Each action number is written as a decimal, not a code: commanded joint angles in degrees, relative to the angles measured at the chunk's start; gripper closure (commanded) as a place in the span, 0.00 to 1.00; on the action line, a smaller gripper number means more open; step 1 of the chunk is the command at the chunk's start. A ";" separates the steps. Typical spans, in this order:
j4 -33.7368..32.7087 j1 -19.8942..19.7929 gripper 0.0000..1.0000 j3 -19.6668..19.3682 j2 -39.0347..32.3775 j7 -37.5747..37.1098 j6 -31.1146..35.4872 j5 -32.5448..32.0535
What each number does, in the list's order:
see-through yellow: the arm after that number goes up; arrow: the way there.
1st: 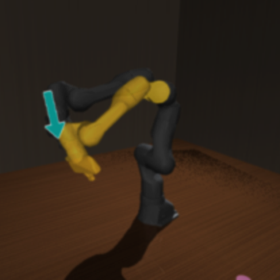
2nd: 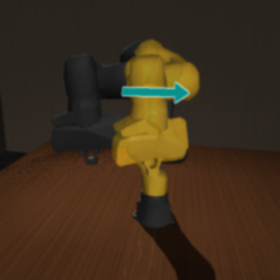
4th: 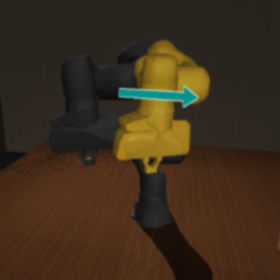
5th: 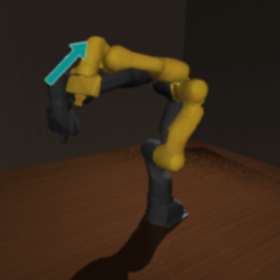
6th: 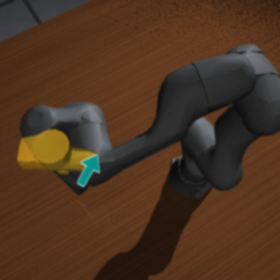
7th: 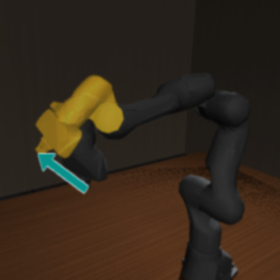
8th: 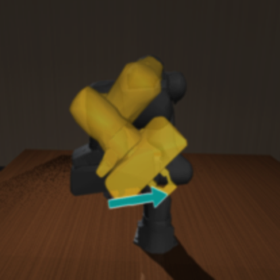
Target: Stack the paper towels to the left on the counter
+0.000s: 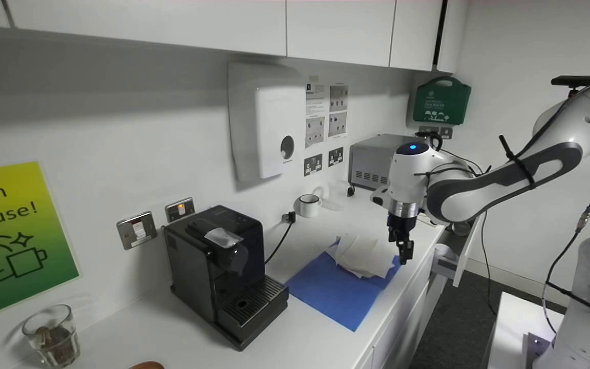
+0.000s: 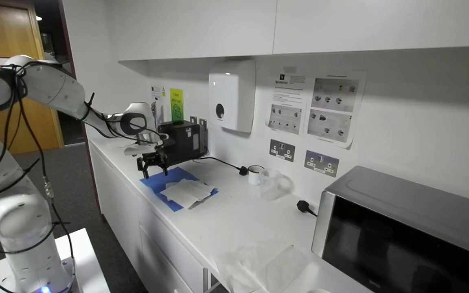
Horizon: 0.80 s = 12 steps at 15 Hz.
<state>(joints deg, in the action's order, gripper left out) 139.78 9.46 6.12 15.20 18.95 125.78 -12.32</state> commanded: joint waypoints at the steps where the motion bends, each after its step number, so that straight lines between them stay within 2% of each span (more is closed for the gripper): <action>1: -5.59 0.54 0.00 -0.06 -6.30 4.54 -0.52 0.28; 4: -9.06 0.30 0.00 0.31 -10.72 4.95 -0.91 1.23; 12: -13.67 -0.83 0.00 0.53 -17.13 -2.00 -1.37 3.27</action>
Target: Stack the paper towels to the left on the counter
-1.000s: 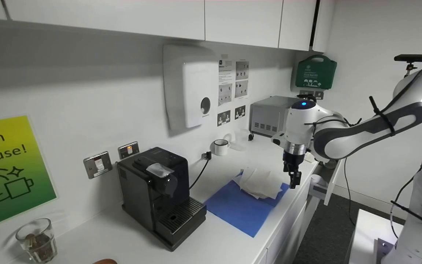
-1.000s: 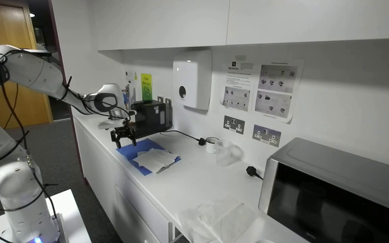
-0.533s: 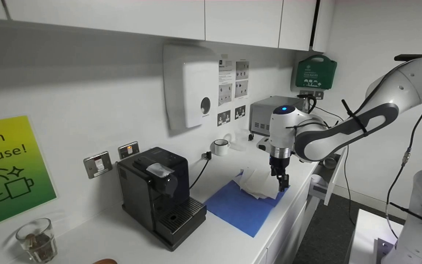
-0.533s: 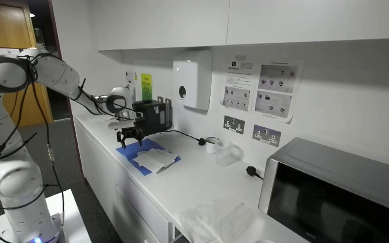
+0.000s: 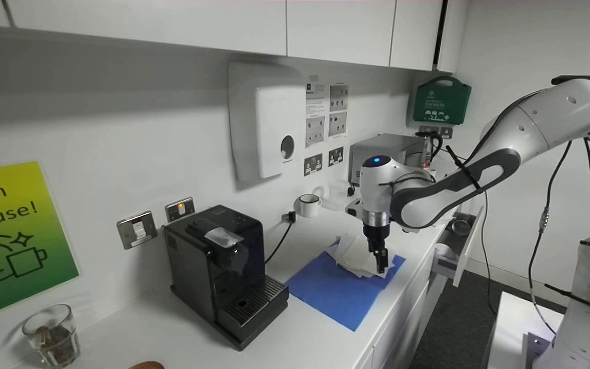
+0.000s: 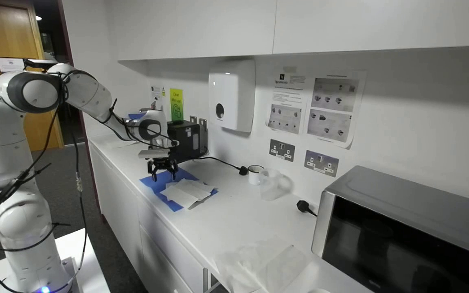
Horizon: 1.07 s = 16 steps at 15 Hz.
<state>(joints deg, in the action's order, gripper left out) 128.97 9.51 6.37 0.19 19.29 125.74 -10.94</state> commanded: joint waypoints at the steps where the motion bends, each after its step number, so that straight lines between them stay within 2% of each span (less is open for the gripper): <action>1: -3.29 -0.92 0.00 0.32 -2.62 -4.21 -1.35 2.30; 6: -3.91 -1.19 0.00 0.17 -4.15 -11.14 -0.07 1.13; 16: -2.07 -1.78 0.00 -0.89 -4.78 -16.87 1.14 -1.41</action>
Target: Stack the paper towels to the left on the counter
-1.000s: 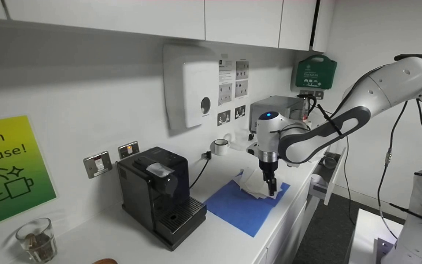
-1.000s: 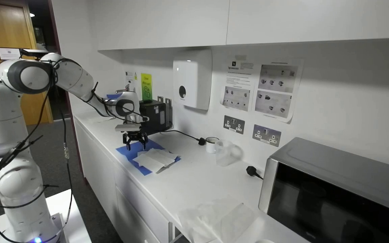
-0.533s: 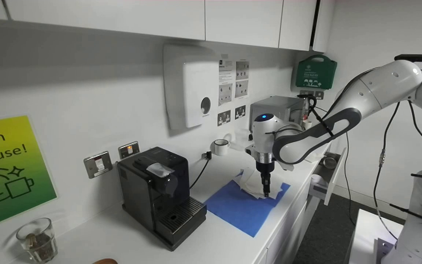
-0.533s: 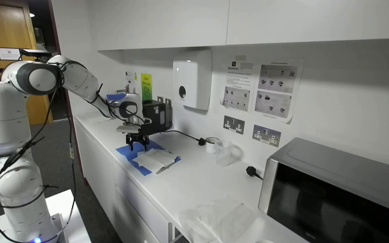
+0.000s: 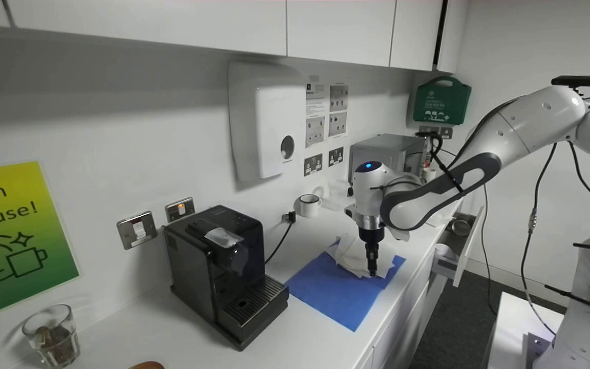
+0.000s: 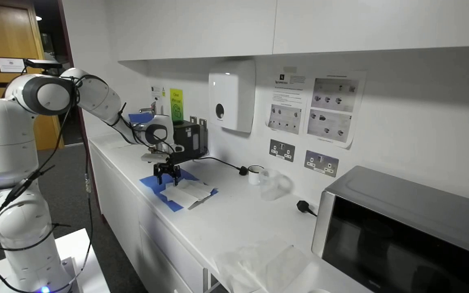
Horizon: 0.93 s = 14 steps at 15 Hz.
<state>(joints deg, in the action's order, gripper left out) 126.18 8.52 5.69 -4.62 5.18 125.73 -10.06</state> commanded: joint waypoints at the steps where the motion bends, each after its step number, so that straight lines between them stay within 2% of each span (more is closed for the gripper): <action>1: 0.96 -0.92 0.00 -0.38 -0.19 -3.90 1.46 -2.91; 10: 1.53 -0.92 0.00 -0.98 -0.52 -12.57 1.50 -5.17; 14: 2.53 -0.96 0.00 -0.85 0.29 -10.96 0.50 -6.21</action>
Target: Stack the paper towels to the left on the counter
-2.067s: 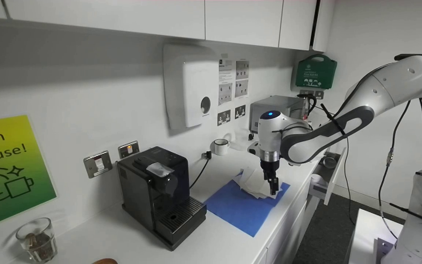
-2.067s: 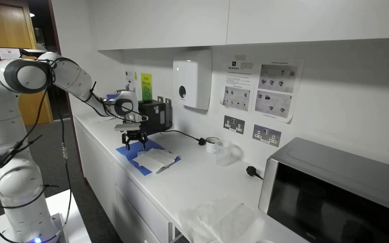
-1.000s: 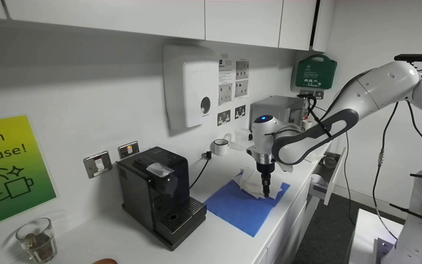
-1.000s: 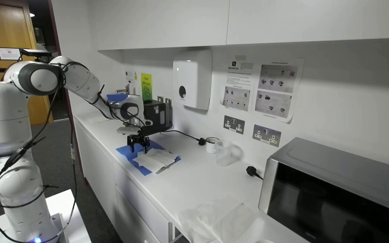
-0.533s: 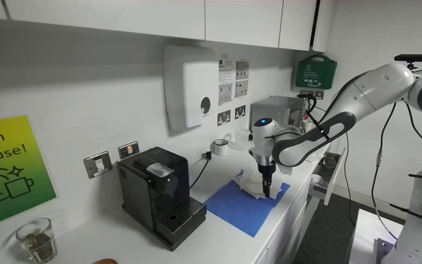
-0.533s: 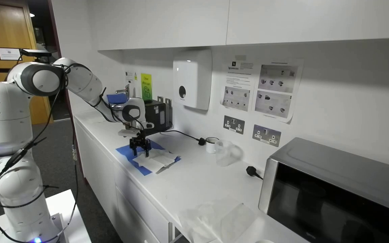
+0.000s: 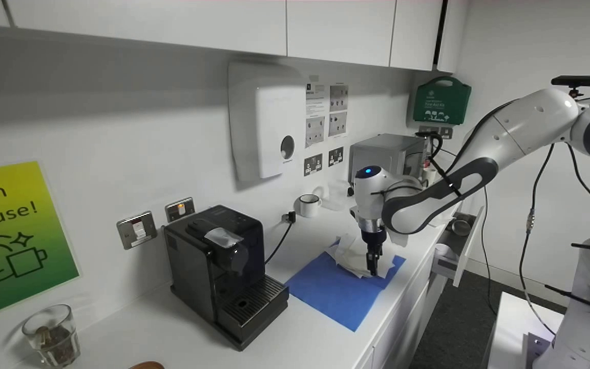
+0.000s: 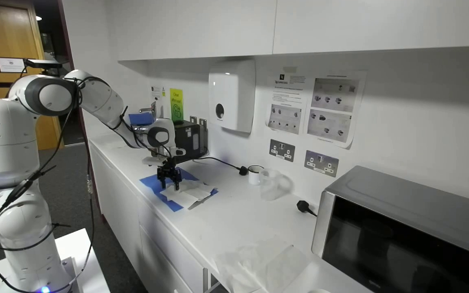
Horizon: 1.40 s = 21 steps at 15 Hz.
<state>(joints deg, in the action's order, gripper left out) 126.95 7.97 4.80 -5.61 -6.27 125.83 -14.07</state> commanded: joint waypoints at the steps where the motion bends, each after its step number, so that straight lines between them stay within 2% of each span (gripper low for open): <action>1: 2.38 -0.45 0.00 0.02 1.94 0.58 0.33 -2.55; 10: 8.50 -0.40 0.00 0.88 8.33 1.10 0.21 -1.29; 16: 6.81 -0.01 0.00 1.86 7.80 -5.66 -0.55 -5.59; 21: 5.12 0.08 0.00 2.57 6.28 -6.00 -0.94 -5.65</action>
<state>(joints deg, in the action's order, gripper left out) 133.29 8.17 6.83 0.89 -11.01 125.82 -18.65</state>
